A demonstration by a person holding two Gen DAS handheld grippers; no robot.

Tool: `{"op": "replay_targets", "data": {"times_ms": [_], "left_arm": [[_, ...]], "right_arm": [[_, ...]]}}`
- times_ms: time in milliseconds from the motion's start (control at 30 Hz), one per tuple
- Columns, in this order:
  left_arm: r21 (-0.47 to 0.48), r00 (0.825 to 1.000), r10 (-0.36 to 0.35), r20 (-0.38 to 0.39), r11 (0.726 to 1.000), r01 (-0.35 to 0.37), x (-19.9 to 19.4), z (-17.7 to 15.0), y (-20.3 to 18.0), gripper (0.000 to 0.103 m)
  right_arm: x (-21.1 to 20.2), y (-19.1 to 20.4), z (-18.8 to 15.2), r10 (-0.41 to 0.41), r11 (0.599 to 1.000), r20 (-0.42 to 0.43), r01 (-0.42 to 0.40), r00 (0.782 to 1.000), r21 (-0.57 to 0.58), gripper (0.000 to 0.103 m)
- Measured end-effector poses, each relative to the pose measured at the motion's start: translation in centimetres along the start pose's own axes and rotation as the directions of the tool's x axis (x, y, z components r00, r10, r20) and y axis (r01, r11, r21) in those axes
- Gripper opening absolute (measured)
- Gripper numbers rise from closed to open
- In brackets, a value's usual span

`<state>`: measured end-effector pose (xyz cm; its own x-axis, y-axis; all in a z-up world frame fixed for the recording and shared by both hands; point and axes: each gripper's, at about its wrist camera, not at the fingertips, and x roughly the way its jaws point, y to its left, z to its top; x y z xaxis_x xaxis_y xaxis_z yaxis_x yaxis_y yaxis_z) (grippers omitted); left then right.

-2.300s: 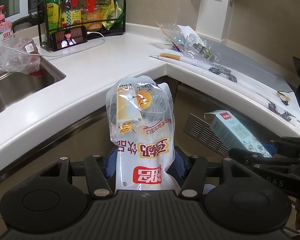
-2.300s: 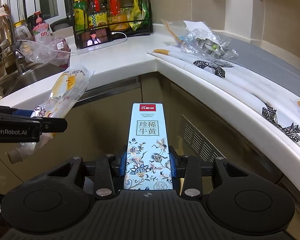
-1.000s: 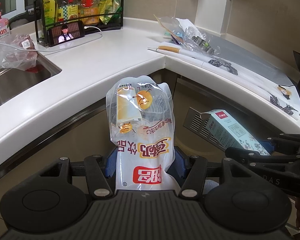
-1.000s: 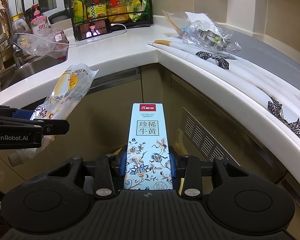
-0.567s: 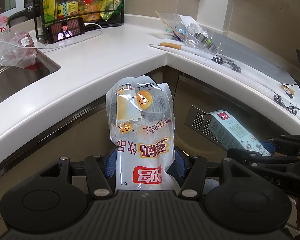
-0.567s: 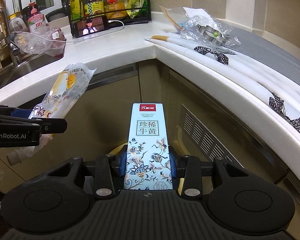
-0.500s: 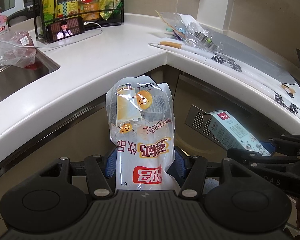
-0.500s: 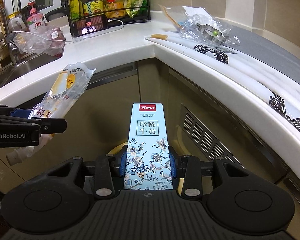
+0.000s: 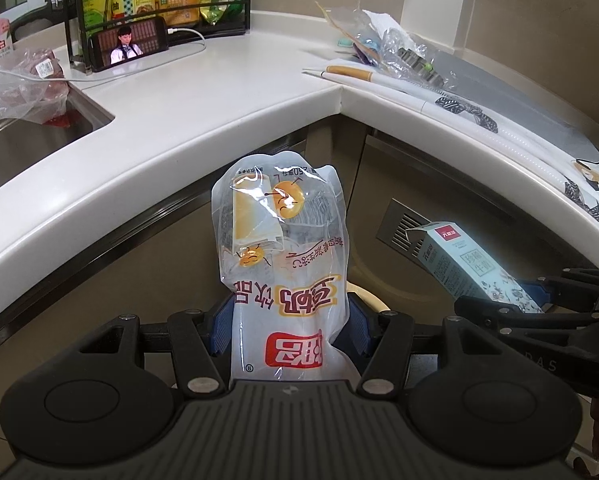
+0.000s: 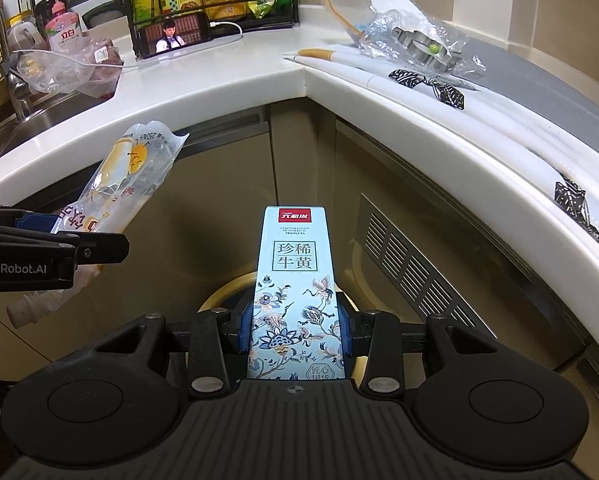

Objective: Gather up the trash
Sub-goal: 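Carry the box and pouch with both grippers down over the bin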

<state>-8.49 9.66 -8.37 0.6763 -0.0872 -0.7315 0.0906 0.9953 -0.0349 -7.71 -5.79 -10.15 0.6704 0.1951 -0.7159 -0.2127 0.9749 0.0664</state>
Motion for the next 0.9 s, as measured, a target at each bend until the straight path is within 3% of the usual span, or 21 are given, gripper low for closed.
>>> {"op": "replay_targets", "data": {"times_ms": [900], "left_arm": [[0.021, 0.994, -0.016, -0.106, 1.000, 0.018, 5.5, 0.7, -0.2, 0.062]], "right_arm": [[5.7, -0.8, -0.1, -0.015, 1.000, -0.115, 0.016, 0.993, 0.010, 0.041]]}}
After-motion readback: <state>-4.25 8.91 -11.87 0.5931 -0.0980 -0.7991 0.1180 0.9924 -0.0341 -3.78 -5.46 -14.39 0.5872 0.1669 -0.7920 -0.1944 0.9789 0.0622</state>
